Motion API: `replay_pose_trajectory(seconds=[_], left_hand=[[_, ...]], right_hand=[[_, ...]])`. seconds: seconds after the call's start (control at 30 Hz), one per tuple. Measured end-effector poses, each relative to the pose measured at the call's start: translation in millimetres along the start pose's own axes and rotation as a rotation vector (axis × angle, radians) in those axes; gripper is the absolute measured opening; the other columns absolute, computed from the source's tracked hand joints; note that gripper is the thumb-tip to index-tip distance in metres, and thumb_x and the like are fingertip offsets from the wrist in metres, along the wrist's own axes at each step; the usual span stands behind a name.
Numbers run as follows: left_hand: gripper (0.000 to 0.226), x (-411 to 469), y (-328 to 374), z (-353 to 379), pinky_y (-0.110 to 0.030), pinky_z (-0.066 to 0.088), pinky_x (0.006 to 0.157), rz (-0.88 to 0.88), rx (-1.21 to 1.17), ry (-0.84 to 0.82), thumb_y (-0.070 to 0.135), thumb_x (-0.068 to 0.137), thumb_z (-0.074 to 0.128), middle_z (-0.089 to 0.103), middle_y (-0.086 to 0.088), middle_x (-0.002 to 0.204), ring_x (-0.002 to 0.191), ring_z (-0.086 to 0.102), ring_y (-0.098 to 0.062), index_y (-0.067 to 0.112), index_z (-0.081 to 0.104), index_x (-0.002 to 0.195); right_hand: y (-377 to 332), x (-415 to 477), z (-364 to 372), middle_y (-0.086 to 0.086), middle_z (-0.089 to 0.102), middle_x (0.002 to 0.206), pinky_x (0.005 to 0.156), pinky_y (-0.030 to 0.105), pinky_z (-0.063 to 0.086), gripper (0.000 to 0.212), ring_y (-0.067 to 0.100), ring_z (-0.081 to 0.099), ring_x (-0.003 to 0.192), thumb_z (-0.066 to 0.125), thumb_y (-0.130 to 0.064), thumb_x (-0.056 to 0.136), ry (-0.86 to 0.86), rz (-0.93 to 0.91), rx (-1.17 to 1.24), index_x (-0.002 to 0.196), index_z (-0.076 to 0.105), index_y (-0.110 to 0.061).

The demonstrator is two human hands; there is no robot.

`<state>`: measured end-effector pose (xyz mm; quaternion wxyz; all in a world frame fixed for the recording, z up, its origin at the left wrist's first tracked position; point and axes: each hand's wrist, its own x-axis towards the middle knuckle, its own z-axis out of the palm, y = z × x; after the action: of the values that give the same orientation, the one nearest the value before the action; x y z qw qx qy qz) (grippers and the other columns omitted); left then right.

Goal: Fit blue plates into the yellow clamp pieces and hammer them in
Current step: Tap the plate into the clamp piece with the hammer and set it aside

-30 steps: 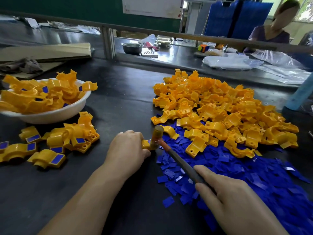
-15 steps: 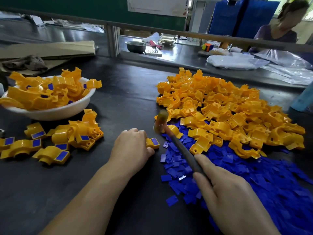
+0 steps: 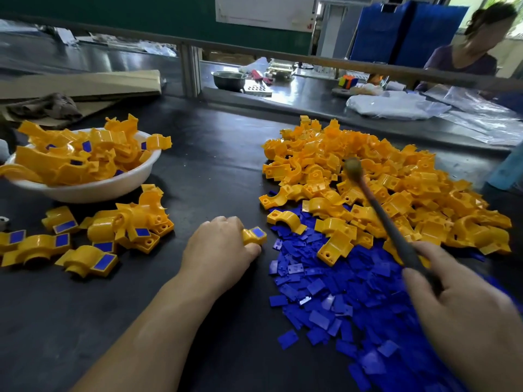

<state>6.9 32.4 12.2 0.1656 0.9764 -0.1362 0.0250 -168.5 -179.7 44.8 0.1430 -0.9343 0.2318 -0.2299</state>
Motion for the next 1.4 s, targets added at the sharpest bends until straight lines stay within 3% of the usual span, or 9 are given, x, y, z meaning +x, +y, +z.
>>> replay_pose_trajectory(seconds=[0.1,0.27,0.47,0.6,0.77,0.9,1.1,1.23,1.4], left_hand=[[0.038,3,0,-7,-0.036,0.051,0.07,-0.147,-0.448,0.071,0.057,0.089,0.059,0.064,0.004,0.091,0.081,0.061,-0.014,0.024,0.058,0.107],[0.045,7,-11,-32,-0.029,0.058,0.065,-0.301,-1.893,0.231,0.058,0.098,0.04,0.078,-0.007,0.099,0.081,0.075,-0.018,0.018,0.06,0.094],[0.063,7,-23,-33,-0.031,0.058,0.075,-0.345,-2.363,0.346,0.065,0.092,0.042,0.076,-0.014,0.103,0.094,0.075,-0.024,0.01,0.047,0.123],[0.061,3,-13,-30,-0.03,0.057,0.071,-0.361,-2.327,0.265,0.061,0.09,0.049,0.077,-0.013,0.099,0.087,0.075,-0.023,0.01,0.048,0.123],[0.045,-5,5,-20,-0.027,0.054,0.062,-0.381,-2.075,-0.004,0.058,0.093,0.047,0.075,-0.003,0.081,0.067,0.07,-0.015,0.016,0.06,0.102],[0.031,-9,18,-12,-0.025,0.052,0.054,-0.338,-1.844,-0.135,0.044,0.098,0.05,0.071,-0.002,0.073,0.058,0.065,-0.012,0.016,0.062,0.096],[0.019,-9,25,-4,-0.023,0.051,0.048,-0.258,-1.635,-0.194,0.03,0.098,0.056,0.071,-0.003,0.072,0.056,0.064,-0.012,0.012,0.061,0.101],[0.007,-21,34,4,-0.021,0.052,0.056,-0.102,-1.32,-0.168,0.023,0.095,0.063,0.074,0.001,0.085,0.067,0.067,-0.008,0.024,0.067,0.1],[0.063,-49,49,6,-0.016,0.045,0.096,0.466,-0.804,-0.178,0.035,0.085,0.071,0.05,0.034,0.131,0.119,0.05,0.008,0.053,0.042,0.137]], right_hand=[[28,8,-1,-0.01,0.052,0.089,0.064,0.042,0.053,0.042,0.015,0.054,0.076,0.046,-0.042,0.087,-0.024,0.131,-0.145,0.129,0.042,-0.038],[50,13,-4,-0.008,0.045,0.092,0.066,0.039,0.049,0.045,0.018,0.049,0.079,0.051,-0.037,0.091,-0.077,0.244,-0.25,0.134,0.04,-0.032],[48,15,-5,0.001,0.057,0.098,0.068,0.035,0.043,0.044,0.021,0.051,0.087,0.055,-0.032,0.09,-0.037,0.224,-0.247,0.133,0.05,-0.022],[23,15,-9,0.0,0.059,0.105,0.078,0.039,0.048,0.041,0.019,0.052,0.095,0.056,-0.036,0.088,0.007,0.097,-0.196,0.127,0.055,-0.023],[-29,22,23,-0.007,0.053,0.122,0.088,0.031,0.048,0.049,0.014,0.05,0.11,0.048,-0.054,0.088,-0.2,-0.229,-0.222,0.133,0.036,-0.038],[-41,48,52,0.002,0.038,0.138,0.092,0.038,0.049,0.072,0.024,0.043,0.121,0.054,-0.061,0.083,-0.381,-0.224,-0.303,0.141,0.019,-0.039],[-33,47,57,-0.001,0.052,0.115,0.076,0.028,0.048,0.032,0.017,0.05,0.1,0.049,-0.037,0.095,-0.214,-0.299,-0.242,0.126,0.051,-0.032],[-31,45,35,-0.006,0.06,0.117,0.087,0.029,0.049,0.03,0.014,0.054,0.107,0.047,-0.025,0.097,-0.121,-0.274,-0.123,0.127,0.053,-0.029],[-40,26,2,-0.03,0.055,0.094,0.065,0.002,0.041,0.031,-0.015,0.05,0.089,0.06,-0.027,0.091,-0.327,-0.329,0.142,0.114,0.051,-0.045]])
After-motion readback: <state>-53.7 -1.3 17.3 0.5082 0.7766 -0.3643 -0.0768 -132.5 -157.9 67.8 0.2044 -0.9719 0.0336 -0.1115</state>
